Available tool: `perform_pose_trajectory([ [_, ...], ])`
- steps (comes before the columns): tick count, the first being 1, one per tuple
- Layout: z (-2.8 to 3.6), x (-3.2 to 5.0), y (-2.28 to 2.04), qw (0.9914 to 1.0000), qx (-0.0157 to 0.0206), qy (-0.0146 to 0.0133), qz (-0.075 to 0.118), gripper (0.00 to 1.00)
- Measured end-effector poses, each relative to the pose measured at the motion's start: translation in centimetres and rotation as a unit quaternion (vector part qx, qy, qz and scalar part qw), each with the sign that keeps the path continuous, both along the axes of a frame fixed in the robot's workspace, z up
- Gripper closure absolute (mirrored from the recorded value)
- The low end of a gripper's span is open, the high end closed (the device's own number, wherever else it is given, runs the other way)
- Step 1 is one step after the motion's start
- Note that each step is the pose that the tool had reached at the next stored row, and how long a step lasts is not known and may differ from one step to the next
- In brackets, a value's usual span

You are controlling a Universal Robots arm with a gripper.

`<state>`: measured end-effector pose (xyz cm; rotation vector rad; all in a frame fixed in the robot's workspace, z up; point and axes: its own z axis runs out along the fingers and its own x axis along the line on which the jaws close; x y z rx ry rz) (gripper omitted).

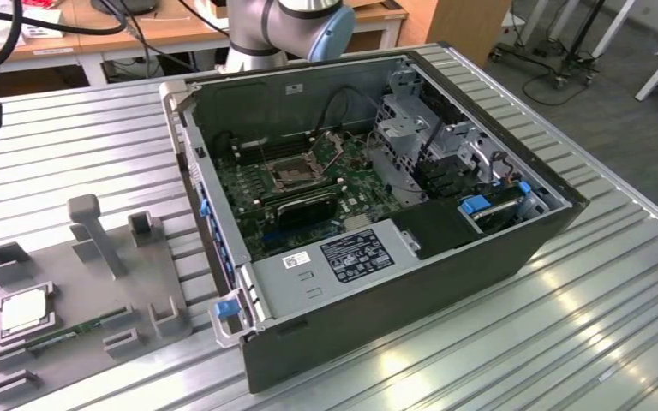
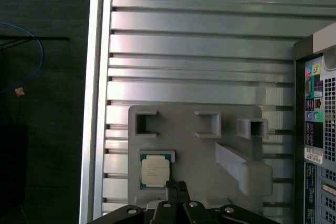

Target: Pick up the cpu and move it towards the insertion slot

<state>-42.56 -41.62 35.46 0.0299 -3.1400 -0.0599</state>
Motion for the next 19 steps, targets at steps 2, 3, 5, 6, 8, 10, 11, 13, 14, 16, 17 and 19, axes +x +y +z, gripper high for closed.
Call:
perform_pose_trajectory([
  [2, -0.14, 0.00, -0.01, 1.00000, 0.0000, -0.0001, 0.000, 0.89],
  [3, -0.21, 0.00, -0.02, 1.00000, 0.0000, -0.0001, 0.000, 0.89],
  [5, -0.28, -0.01, -0.02, 1.00000, -0.0001, 0.0001, 0.000, 0.89],
  [6, -0.29, -0.01, -0.02, 1.00000, -0.0001, 0.0001, 0.000, 0.89],
  [8, -0.31, -0.01, -0.02, 1.00000, 0.0000, 0.0000, 0.000, 0.89],
  [10, -0.34, -0.02, -0.02, 1.00000, 0.0000, -0.0001, 0.000, 0.89],
  [11, -0.36, -0.04, -0.03, 1.00000, 0.0001, -0.0002, 0.000, 0.89],
  [13, -0.38, -0.13, -0.02, 1.00000, 0.0000, 0.0000, 0.000, 0.89],
  [14, -0.40, -0.20, -0.02, 1.00000, 0.0000, 0.0000, 0.000, 0.89],
  [16, -0.46, -0.34, -0.02, 1.00000, 0.0000, -0.0001, 0.000, 0.89],
  [17, -0.48, -0.42, -0.03, 1.00000, 0.0000, 0.0000, 0.000, 0.89],
  [19, -0.49, -0.44, -0.02, 1.00000, 0.0000, 0.0000, 0.000, 0.89],
])
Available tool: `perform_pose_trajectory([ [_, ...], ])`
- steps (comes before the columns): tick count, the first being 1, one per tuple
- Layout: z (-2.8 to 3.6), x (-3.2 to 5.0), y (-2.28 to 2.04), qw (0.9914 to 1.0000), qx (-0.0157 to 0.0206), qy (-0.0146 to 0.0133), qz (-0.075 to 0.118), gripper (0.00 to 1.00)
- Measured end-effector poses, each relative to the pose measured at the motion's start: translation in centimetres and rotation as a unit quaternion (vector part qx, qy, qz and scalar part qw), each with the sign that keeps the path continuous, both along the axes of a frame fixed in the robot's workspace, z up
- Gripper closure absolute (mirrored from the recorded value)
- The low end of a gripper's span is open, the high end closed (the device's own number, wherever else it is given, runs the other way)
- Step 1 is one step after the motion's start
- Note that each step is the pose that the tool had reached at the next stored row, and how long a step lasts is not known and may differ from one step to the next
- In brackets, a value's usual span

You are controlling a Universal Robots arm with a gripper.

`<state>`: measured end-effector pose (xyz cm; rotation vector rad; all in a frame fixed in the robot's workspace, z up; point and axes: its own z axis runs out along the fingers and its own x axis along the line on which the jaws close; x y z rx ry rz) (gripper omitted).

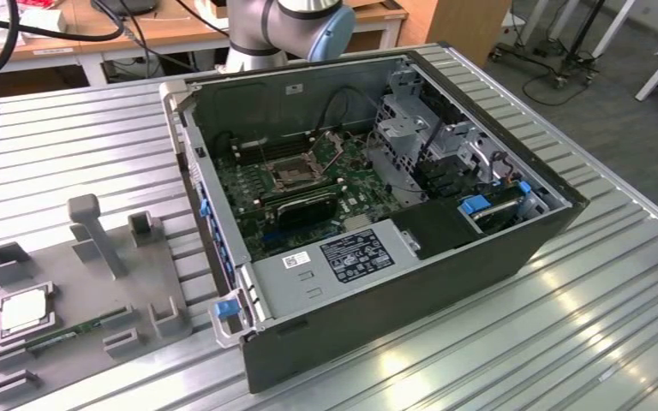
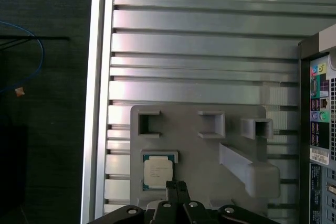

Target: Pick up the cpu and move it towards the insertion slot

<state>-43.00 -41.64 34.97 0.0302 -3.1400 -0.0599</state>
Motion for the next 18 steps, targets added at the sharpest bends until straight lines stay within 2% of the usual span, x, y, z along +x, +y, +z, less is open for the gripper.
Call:
perform_pose_trajectory([
  [8, -0.12, -0.02, -0.02, 1.00000, 0.0000, 0.0000, 0.000, 0.89],
  [18, -0.12, -0.02, -0.30, 1.00000, 0.0000, 0.0000, 0.000, 0.89],
])
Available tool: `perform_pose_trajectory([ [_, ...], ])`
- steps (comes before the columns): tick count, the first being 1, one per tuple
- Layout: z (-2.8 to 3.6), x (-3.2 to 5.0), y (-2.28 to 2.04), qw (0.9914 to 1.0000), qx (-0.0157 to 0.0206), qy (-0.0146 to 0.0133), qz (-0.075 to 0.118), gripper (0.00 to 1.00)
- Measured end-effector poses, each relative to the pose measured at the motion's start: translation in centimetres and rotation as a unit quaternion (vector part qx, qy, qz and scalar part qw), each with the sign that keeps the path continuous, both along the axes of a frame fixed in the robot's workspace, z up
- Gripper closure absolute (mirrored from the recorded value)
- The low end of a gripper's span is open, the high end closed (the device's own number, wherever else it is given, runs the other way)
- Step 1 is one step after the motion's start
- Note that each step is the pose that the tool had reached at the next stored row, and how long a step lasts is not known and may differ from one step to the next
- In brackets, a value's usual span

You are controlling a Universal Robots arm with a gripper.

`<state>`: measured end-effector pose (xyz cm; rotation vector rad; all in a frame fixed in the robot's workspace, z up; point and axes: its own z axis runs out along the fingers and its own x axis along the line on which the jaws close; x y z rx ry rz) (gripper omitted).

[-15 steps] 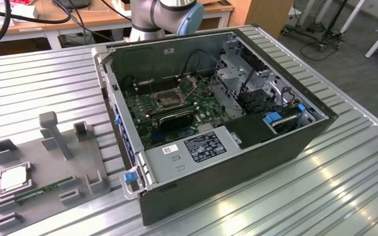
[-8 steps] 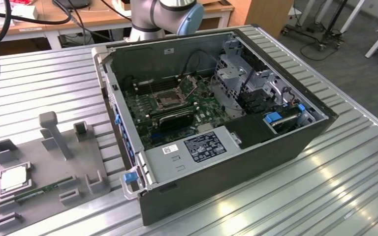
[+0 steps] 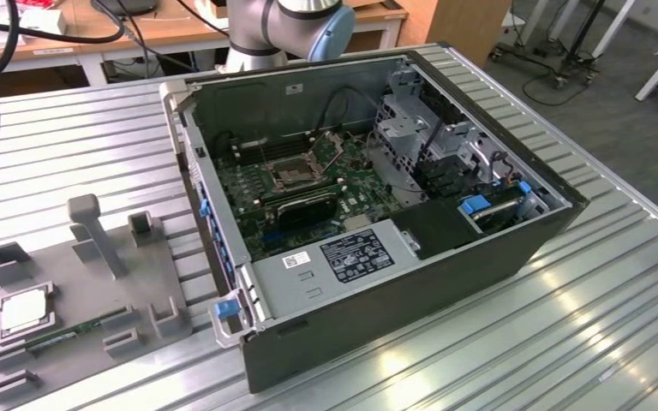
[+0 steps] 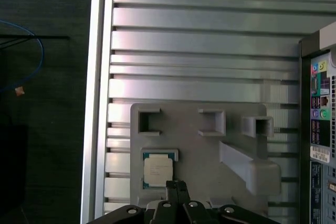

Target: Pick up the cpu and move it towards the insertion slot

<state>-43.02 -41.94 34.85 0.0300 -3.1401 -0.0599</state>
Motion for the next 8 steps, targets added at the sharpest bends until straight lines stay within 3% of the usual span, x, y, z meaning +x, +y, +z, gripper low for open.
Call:
perform_pose_trajectory([
  [8, 0.00, 0.00, -0.10, 1.00000, -0.0026, 0.0000, 0.000, 0.89],
])
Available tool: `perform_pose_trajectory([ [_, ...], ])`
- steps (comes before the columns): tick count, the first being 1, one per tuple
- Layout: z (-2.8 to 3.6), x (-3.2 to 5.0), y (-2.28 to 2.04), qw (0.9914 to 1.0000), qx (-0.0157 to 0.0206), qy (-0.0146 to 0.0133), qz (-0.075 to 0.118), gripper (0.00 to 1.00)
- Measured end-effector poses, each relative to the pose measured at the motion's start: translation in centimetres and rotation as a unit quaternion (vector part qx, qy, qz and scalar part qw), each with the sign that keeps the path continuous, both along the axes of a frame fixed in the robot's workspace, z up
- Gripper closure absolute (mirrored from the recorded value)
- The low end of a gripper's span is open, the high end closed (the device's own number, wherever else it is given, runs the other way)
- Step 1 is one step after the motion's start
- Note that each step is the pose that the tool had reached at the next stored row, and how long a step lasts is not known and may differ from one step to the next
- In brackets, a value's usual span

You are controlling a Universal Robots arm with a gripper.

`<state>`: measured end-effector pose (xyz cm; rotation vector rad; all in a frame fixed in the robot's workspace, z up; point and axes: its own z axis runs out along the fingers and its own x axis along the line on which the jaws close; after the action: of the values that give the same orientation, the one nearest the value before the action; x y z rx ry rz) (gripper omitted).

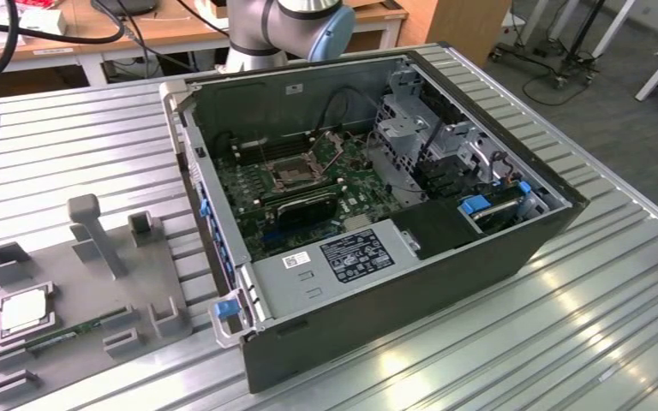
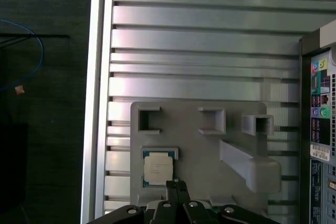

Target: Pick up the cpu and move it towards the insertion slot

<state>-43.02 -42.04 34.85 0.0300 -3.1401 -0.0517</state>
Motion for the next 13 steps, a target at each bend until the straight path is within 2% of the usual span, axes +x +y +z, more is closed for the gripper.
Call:
perform_pose_trajectory([
  [13, 0.00, 0.00, -0.23, 0.99997, -0.0072, 0.0000, 0.000, 0.89],
])
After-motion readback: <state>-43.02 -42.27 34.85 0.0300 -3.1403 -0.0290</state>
